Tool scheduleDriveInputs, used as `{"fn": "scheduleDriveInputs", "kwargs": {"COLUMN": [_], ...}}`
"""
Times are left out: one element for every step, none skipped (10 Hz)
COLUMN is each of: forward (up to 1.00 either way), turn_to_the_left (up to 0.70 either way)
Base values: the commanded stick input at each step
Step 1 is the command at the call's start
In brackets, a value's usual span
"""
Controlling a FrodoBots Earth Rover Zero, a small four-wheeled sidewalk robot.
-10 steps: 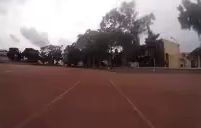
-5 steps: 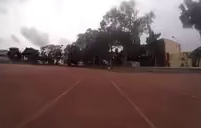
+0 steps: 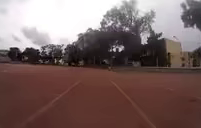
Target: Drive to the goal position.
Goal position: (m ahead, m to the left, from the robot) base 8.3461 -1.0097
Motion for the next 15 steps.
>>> {"fn": "scheduleDriveInputs", "kwargs": {"forward": [0.50, 0.50, 0.50, 0.50, 0.50, 0.50, 0.50, 0.50, 0.50, 0.50, 0.50, 0.50, 0.50, 0.50, 0.50], "turn_to_the_left": [0.00, 0.00, 0.00, 0.00, 0.00, 0.00, 0.00, 0.00, 0.00, 0.00, 0.00, 0.00, 0.00, 0.00, 0.00]}}
